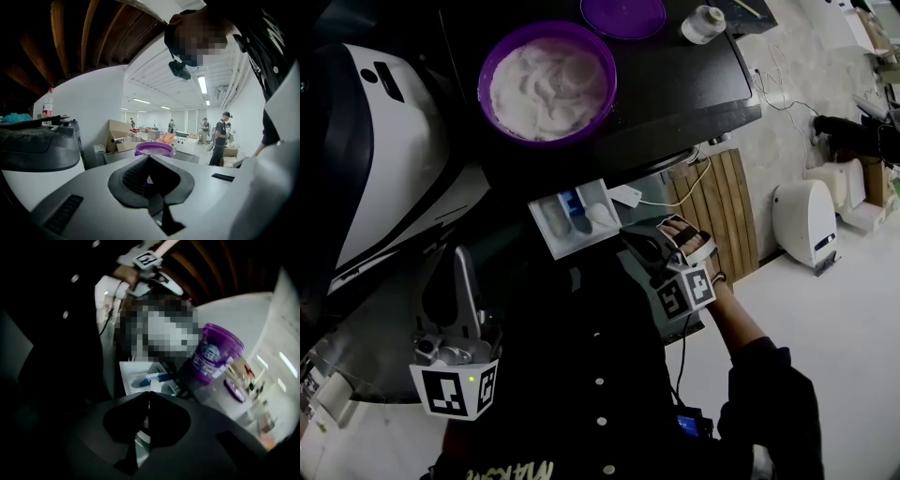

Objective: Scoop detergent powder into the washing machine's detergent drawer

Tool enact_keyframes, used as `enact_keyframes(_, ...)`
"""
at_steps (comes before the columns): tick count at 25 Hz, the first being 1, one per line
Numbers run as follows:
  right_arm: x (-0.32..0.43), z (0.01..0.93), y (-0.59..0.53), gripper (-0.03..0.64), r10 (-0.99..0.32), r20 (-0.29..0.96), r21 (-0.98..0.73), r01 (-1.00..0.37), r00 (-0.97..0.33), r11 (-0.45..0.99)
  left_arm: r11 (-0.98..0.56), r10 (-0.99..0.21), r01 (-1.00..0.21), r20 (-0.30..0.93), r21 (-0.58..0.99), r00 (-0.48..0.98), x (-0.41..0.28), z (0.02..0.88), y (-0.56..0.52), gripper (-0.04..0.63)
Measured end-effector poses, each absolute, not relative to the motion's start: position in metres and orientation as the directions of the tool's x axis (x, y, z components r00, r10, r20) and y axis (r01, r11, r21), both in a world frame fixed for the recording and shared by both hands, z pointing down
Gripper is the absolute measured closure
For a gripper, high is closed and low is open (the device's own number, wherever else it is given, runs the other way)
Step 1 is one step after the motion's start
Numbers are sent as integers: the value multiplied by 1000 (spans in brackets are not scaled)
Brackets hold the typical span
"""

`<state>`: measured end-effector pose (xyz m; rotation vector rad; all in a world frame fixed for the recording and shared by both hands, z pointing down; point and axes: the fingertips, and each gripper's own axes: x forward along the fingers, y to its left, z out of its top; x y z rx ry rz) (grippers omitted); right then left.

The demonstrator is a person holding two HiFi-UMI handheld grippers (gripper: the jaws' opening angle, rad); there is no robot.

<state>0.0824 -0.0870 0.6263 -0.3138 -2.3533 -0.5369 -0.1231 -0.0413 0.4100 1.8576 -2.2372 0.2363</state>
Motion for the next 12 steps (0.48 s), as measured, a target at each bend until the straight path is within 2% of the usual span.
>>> enact_keyframes(2,80,621,-97,586,100,644,75,193,-758,978,189,-949,-982,262,16,-178,-124,405,-42,580)
enact_keyframes(5,81,612,-109,586,135,588,-235,-9,-797,972,190,-953,-982,243,12,-181,-126,396,-42,580)
enact_keyframes(8,80,604,-118,586,157,532,-427,-104,-832,898,195,-959,-981,210,7,-189,-132,385,-46,580)
enact_keyframes(12,78,578,-124,586,154,414,-623,-156,-897,766,200,-966,-980,166,4,-197,-137,372,-50,580)
